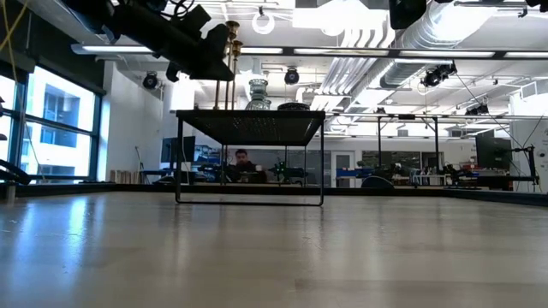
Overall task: Pick & Place candle stick holders
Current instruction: Put the gold candle holder on the shelf, then return to Home Position
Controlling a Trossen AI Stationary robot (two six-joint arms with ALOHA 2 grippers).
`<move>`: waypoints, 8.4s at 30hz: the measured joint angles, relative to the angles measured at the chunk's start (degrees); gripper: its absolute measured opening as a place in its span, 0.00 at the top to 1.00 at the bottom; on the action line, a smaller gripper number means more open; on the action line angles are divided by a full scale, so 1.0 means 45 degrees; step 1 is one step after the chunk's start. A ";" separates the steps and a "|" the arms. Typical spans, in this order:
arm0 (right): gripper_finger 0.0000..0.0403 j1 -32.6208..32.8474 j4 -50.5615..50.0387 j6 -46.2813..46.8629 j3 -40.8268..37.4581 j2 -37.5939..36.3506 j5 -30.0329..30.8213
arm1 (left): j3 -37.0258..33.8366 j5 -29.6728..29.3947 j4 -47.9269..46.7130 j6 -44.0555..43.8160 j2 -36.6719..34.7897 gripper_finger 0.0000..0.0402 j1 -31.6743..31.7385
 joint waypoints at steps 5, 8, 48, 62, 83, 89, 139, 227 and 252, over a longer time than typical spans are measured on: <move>1.00 -0.0001 0.0000 -0.0003 0.0000 0.0003 0.0000 | 0.0000 0.0049 0.0035 0.0110 0.0000 0.88 0.0000; 1.00 -0.0001 0.0000 0.0000 0.0000 0.0003 0.0002 | 0.0000 0.0262 0.0122 0.0165 0.0000 0.87 0.0000; 1.00 -0.0477 -0.1216 -0.0401 -0.1097 -0.0949 -0.0332 | -0.0604 0.1289 -0.6643 0.0927 -0.4051 0.95 -0.3450; 1.00 -0.7700 -0.2504 -0.0071 -0.5479 -0.9266 -0.7871 | -0.3273 0.4842 -0.5163 0.1209 -0.7098 0.99 -0.0847; 1.00 -1.2872 -0.4835 0.1631 -0.7291 -1.5072 -0.8831 | -0.6819 0.5453 -0.7361 0.1214 -1.4714 1.00 0.0991; 1.00 -1.2156 -0.5382 0.1241 -0.7291 -1.5039 -0.6581 | -0.7432 0.5939 -0.6885 0.1188 -1.4973 1.00 0.0991; 1.00 -1.1478 -0.8014 0.2247 -0.7305 -1.4967 -0.4515 | -0.8529 0.7125 -0.4299 0.0864 -1.4931 1.00 0.0988; 1.00 -1.1483 -0.8009 0.2244 -0.7310 -1.4967 -0.4520 | -0.8529 0.7121 -0.4297 0.0861 -1.4936 1.00 0.0987; 1.00 -1.1483 -0.8009 0.2244 -0.7310 -1.4967 -0.4520 | -0.8529 0.7121 -0.4298 0.0859 -1.4936 1.00 0.0986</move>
